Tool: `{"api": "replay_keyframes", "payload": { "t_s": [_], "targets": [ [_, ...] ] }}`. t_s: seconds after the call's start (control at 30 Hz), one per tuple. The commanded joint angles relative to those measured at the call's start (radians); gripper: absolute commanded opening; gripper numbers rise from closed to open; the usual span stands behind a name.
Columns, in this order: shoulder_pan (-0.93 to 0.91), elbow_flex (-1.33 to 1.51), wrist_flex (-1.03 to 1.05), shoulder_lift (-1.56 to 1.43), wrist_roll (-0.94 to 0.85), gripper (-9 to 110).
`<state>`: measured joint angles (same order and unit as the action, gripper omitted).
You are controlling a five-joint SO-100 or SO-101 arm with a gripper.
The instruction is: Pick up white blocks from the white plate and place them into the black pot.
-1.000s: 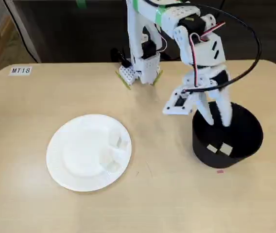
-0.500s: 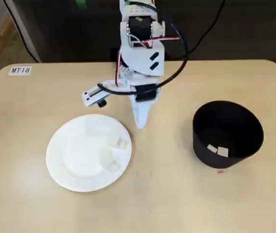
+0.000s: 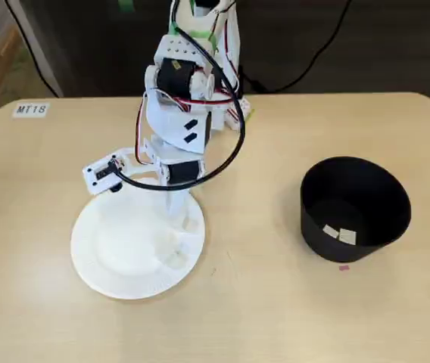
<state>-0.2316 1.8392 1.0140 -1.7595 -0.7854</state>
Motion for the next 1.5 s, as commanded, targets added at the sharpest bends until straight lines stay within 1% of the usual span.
{"api": "replay_keyframes", "payload": {
  "t_s": [0.0,0.13,0.2,0.53,1.1,1.3,1.33,1.43,1.47],
  "targets": [
    [-0.011,-0.012,-0.023,0.020,-0.023,21],
    [-0.025,-0.017,-0.032,0.072,-0.060,28],
    [-0.032,-0.017,-0.035,0.095,-0.069,28],
    [-0.066,-0.037,-0.103,0.192,-0.135,25],
    [-0.057,-0.179,-0.147,0.359,-0.158,20],
    [-0.044,-0.190,-0.153,0.371,-0.172,14],
    [-0.040,-0.190,-0.158,0.373,-0.175,11],
    [-0.026,-0.190,-0.183,0.388,-0.175,-2],
    [-0.023,-0.192,-0.189,0.393,-0.179,-2]
  ]
}}
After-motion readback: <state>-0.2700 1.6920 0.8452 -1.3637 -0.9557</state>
